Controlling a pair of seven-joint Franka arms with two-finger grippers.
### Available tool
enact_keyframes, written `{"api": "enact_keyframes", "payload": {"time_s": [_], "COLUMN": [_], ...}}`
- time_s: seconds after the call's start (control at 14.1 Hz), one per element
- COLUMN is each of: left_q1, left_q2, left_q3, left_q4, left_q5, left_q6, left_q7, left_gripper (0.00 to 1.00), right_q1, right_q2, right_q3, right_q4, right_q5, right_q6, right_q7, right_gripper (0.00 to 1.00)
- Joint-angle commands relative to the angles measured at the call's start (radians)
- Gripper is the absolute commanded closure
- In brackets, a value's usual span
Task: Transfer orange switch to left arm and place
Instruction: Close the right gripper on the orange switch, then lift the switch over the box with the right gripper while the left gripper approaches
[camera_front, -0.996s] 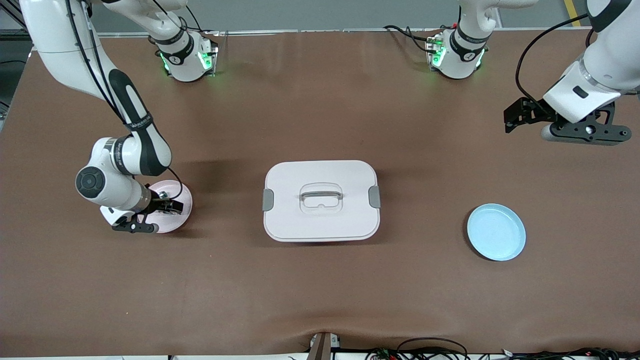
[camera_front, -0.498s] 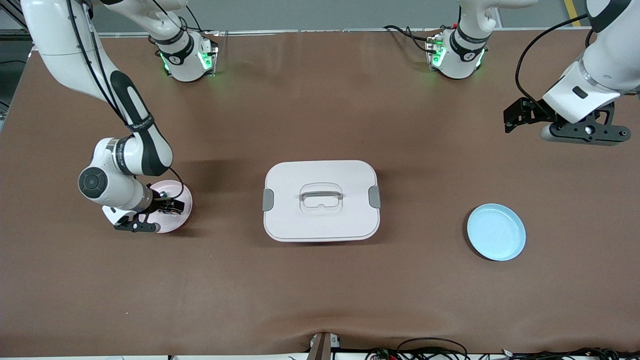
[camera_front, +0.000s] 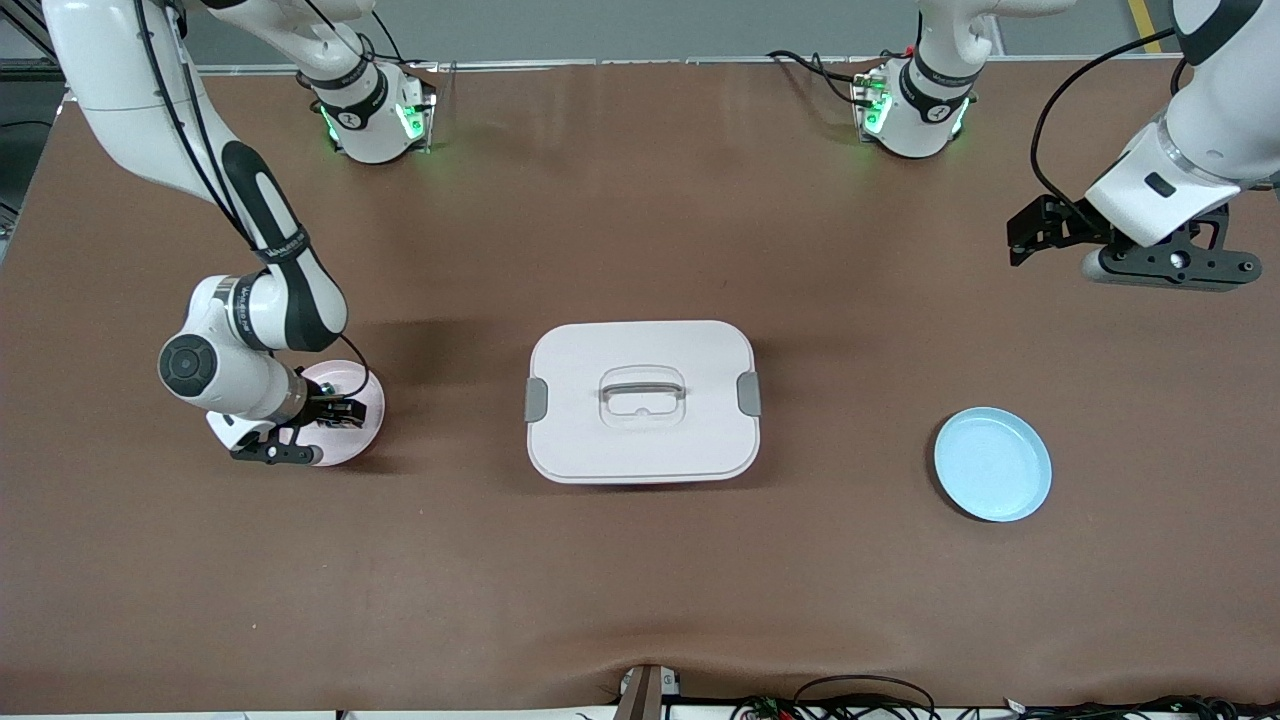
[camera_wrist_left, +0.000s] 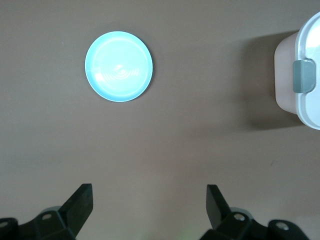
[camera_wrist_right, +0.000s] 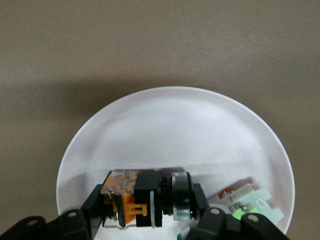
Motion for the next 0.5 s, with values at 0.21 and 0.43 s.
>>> {"api": "enact_keyframes", "payload": {"time_s": [0.21,0.43], "left_q1": [0.001,-0.005], "left_q2": [-0.001,0.004], "left_q3": [-0.003,-0.003], "left_q4": [-0.003,-0.003], "left_q5": [-0.017,-0.017], "left_q6": [0.021,0.021], "left_q7": [0.018,0.018], "left_gripper": [0.00,0.00], "right_q1": [0.009,0.042], "right_q2": [-0.062,-0.071], "right_q3": [0.000,0.009], "right_q4": [0.148,0.306], "right_q5": [0.100,0.179], "right_q6": [-0.322,-0.549], "right_q7": [0.087,0.273], "right_gripper": [1.00,1.00]}}
